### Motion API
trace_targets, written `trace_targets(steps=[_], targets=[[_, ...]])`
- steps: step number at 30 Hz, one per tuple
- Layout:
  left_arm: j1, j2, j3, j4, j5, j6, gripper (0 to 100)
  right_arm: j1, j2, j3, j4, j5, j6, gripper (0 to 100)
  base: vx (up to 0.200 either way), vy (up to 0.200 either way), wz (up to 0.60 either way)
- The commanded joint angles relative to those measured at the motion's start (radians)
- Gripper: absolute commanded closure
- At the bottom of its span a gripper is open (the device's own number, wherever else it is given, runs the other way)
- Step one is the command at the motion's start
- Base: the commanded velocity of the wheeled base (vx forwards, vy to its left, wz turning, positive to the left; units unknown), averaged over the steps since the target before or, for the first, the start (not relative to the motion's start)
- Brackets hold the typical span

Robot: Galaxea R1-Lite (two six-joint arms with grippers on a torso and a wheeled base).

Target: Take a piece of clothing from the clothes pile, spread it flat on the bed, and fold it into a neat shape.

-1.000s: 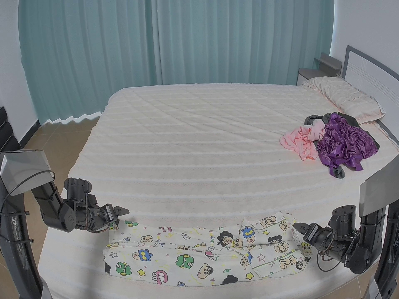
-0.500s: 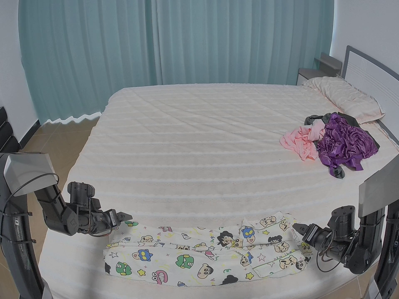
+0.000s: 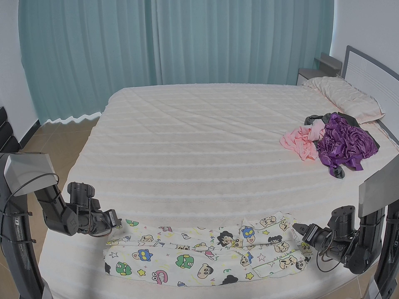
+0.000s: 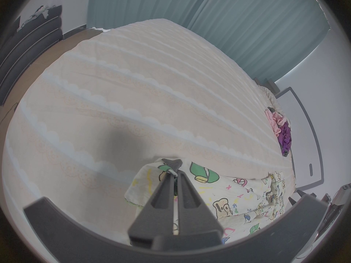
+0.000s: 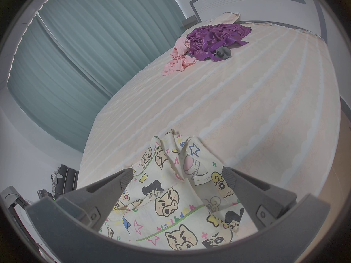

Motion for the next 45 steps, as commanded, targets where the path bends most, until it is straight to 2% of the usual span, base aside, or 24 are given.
trace_targets(steps=[1,5,7,10,30,31,38,42,45], targets=[[0.007,-0.005,-0.003,-0.002,0.001,-0.009,100,0.001,0.002,0.018,-0.015,0.000,0.000,0,0.000,0.000,0.00],[0.010,-0.010,-0.012,-0.005,-0.001,-0.050,100,0.001,0.000,0.018,-0.015,-0.001,0.000,0,0.000,0.000,0.00],[0.011,-0.009,-0.026,-0.025,0.001,-0.103,100,0.001,0.002,0.018,-0.015,-0.011,0.000,0,0.000,0.000,0.00],[0.025,-0.002,-0.028,-0.077,0.004,-0.133,100,0.001,0.002,0.018,-0.015,-0.015,0.000,0,0.000,0.000,0.00],[0.024,0.008,0.025,-0.112,0.025,-0.130,100,-0.002,0.002,0.018,-0.015,-0.014,0.000,0,0.000,0.000,0.00],[0.024,0.008,0.028,-0.111,0.027,-0.130,0,-0.007,0.002,0.018,-0.015,-0.012,0.000,0,0.000,0.000,0.00],[0.025,0.001,0.051,-0.112,0.025,-0.139,0,-0.027,0.052,-0.018,-0.015,-0.001,-0.006,0,0.000,0.000,0.00],[0.028,-0.007,0.054,-0.112,0.027,-0.164,0,-0.015,0.094,-0.061,-0.015,0.006,-0.011,0,0.000,0.000,0.00],[0.030,-0.021,0.051,-0.114,0.018,-0.218,0,0.019,0.144,-0.107,-0.015,0.015,-0.032,0,0.000,0.000,0.00]])
